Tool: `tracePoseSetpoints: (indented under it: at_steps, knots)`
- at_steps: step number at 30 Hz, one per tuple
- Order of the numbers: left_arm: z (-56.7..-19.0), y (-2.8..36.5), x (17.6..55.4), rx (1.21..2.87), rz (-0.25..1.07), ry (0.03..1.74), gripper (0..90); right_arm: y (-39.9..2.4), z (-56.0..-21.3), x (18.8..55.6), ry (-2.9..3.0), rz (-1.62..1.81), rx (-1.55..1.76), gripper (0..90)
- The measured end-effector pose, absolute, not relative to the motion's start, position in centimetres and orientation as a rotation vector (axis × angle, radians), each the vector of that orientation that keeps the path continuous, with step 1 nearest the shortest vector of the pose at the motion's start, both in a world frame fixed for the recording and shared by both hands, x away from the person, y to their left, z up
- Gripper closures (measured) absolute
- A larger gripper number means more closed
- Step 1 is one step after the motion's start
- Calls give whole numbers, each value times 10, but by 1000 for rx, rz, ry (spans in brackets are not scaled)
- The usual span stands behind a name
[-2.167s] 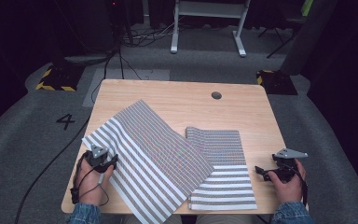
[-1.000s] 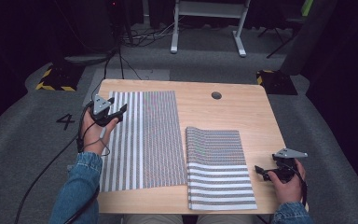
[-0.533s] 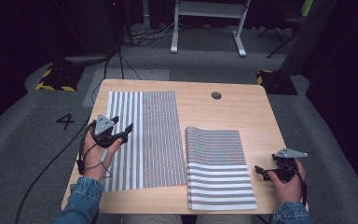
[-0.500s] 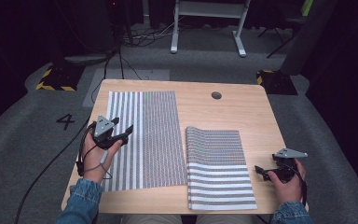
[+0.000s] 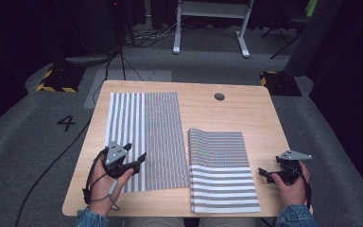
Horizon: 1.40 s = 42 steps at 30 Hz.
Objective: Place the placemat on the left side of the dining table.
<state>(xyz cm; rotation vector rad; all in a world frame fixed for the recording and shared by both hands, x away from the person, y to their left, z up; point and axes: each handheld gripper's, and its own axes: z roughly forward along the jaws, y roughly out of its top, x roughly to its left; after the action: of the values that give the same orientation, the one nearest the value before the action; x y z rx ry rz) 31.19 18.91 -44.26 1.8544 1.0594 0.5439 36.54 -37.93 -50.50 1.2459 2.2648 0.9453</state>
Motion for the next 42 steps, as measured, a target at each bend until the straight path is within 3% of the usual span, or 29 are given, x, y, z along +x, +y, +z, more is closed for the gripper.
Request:
tracePoseSetpoints:
  at_steps: [8,18,30,42]
  knots:
    - [-472,169,298,1927,487,1109,337,-379,-505,365,2265,945,1246,5]
    - [-497,187,282,1914,543,1315,322,-379,-505,365,2265,945,1246,5]
    - [-503,189,279,1972,529,1391,288,-379,-505,365,2265,946,1245,5]
    - [-503,188,281,1962,552,1411,334,-379,-505,365,2265,946,1245,5]
